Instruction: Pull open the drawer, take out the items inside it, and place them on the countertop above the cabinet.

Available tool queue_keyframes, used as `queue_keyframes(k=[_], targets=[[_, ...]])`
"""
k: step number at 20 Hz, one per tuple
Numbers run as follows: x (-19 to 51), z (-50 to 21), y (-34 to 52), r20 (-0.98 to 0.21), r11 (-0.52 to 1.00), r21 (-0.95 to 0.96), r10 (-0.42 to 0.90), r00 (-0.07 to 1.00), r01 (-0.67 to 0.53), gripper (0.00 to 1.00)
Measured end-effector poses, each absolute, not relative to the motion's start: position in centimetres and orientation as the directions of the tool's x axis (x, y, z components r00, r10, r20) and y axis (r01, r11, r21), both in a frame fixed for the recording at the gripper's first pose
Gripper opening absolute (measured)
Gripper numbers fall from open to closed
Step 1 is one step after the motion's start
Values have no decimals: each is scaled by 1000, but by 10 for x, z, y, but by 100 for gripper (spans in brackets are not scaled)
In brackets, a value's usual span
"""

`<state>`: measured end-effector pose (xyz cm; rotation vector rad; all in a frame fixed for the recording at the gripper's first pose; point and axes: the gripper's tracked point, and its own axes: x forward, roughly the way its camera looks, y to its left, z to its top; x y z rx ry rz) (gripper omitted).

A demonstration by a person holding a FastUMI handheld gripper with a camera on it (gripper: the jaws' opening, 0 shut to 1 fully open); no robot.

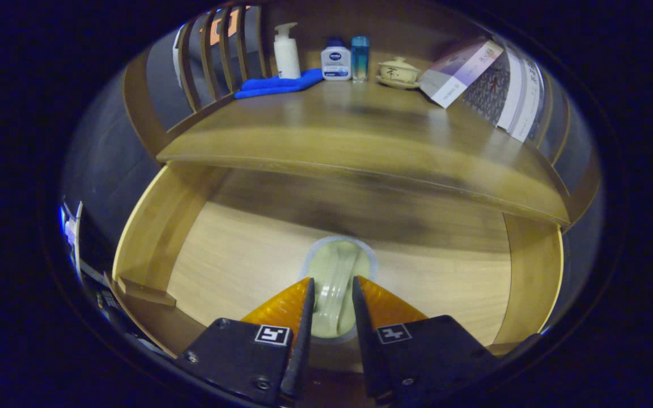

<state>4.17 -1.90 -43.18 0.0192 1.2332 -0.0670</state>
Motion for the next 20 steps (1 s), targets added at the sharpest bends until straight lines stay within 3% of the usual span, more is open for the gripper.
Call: queue_keyframes(k=[8,20], targets=[[41,-427,-25,-941,996,4,-28,337,93,20],[54,-315,-20,-854,998,22,-7,520,50,19]])
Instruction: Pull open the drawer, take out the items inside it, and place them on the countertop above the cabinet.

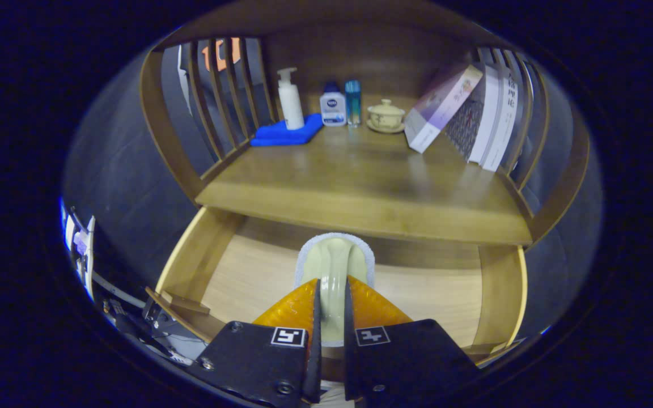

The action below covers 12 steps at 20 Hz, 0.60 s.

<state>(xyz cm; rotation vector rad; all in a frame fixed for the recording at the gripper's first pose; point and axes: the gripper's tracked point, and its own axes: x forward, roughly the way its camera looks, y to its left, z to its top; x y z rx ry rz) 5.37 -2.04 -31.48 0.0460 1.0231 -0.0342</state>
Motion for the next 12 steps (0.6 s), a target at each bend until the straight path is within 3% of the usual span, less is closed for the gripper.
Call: queue_keyframes(k=[12], targets=[[143,-236,-45,-742,996,-52,-88,665,74,19]])
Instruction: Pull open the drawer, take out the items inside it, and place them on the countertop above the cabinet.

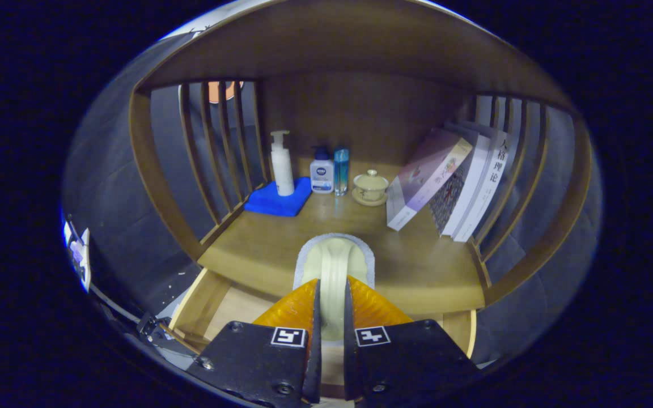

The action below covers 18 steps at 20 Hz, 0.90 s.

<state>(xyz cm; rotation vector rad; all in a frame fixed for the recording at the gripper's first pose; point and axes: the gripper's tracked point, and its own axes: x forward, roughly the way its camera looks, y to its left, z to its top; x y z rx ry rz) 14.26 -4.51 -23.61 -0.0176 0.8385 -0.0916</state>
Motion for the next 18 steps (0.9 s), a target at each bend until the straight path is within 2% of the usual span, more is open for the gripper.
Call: queue_keyframes(k=[14,18], targets=[[223,-297,-62,-794,987,-92,-152,588,131,19],[232,-323,-67,-808,979,-86,-176,562,184,19]])
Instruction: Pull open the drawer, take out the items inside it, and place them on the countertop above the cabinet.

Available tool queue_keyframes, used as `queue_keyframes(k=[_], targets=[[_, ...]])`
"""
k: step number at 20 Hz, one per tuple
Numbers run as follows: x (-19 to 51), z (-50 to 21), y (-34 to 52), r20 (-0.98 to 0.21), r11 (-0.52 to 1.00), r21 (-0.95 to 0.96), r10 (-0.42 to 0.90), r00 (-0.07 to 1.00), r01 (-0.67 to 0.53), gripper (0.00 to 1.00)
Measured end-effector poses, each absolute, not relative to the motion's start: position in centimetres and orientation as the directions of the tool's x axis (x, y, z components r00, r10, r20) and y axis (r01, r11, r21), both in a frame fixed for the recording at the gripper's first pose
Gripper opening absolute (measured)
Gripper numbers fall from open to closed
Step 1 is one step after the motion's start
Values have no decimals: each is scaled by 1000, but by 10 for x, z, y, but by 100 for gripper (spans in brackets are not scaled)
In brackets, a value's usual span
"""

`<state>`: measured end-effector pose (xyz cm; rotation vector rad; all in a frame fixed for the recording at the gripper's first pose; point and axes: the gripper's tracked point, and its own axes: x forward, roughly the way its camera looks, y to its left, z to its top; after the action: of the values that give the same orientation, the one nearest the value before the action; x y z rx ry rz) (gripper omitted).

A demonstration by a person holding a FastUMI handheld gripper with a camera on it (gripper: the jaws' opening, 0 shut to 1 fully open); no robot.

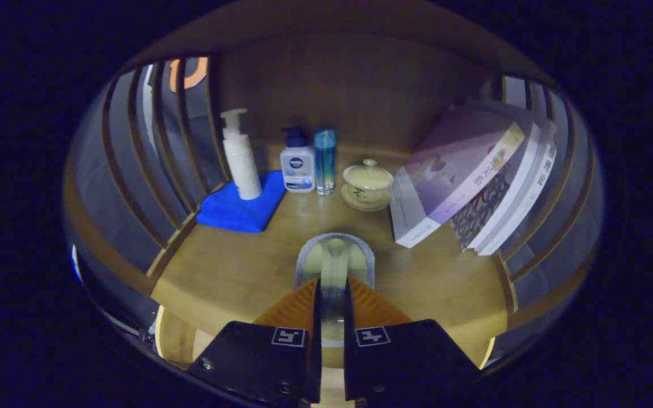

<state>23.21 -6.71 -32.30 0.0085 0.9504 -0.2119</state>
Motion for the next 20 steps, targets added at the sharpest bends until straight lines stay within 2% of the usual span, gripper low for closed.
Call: queue_keyframes(k=[4,7,15,18,20], targets=[[242,-322,-67,-778,979,-111,-193,598,172,26],[236,-314,-61,-765,979,-129,-200,612,159,49],[176,-248,-30,-669,993,-99,-110,736,58,85],[147,-220,-20,-618,998,-51,-62,784,39,86],[122,-206,-16,-589,999,-24,-36,807,27,91]])
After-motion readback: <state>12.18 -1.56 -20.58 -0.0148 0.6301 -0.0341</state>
